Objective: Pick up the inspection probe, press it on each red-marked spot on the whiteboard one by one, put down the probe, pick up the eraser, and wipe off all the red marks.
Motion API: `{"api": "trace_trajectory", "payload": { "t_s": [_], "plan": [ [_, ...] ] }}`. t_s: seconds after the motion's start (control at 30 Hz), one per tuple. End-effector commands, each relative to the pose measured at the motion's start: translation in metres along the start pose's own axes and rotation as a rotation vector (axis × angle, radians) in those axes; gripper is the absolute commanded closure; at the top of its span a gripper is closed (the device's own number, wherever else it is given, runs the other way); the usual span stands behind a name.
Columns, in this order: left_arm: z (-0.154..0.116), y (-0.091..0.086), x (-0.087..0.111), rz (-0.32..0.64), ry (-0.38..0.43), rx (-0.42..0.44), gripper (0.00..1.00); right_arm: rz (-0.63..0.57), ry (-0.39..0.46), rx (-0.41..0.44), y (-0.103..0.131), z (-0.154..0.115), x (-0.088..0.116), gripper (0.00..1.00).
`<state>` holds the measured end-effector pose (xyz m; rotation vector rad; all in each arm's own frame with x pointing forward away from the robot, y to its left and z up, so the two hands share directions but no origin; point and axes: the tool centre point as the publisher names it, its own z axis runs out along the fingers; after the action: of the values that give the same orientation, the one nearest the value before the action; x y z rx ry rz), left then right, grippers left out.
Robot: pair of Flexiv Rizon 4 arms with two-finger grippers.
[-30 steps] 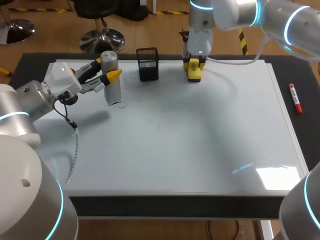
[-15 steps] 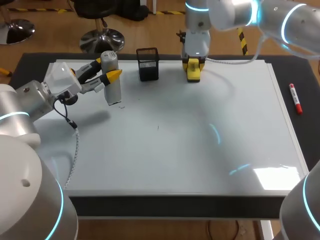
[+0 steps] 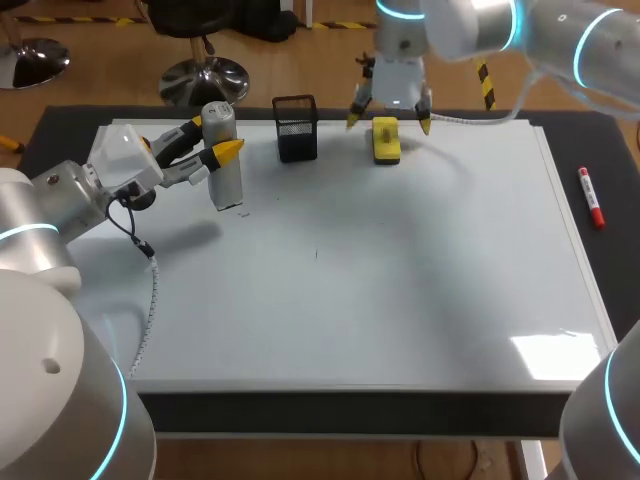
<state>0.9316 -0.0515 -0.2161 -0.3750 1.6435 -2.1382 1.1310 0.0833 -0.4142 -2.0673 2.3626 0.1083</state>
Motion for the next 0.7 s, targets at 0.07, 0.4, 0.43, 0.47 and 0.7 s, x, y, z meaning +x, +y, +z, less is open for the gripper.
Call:
{"api": "trace_trajectory", "payload": {
  "t_s": [0.07,0.4,0.43,0.47,0.7],
  "plan": [
    [0.001,0.000,0.000,0.001,-0.001,0.003,1.00,0.033,-0.084,0.036,0.010,-0.032,0.022,0.00],
    [0.001,0.000,0.000,0.001,-0.001,0.003,1.00,0.145,-0.316,0.104,0.006,-0.077,0.043,0.00],
    [0.001,0.000,0.000,0.001,-0.001,0.003,1.00,0.159,-0.337,0.111,0.006,-0.081,0.045,0.00],
    [0.001,0.000,0.000,0.001,-0.001,0.003,1.00,0.160,-0.345,0.121,0.006,-0.085,0.047,0.00],
    [0.001,0.000,0.000,0.001,-0.001,0.003,1.00,0.247,-0.396,0.111,0.006,-0.108,0.055,0.00]
  ]
}}
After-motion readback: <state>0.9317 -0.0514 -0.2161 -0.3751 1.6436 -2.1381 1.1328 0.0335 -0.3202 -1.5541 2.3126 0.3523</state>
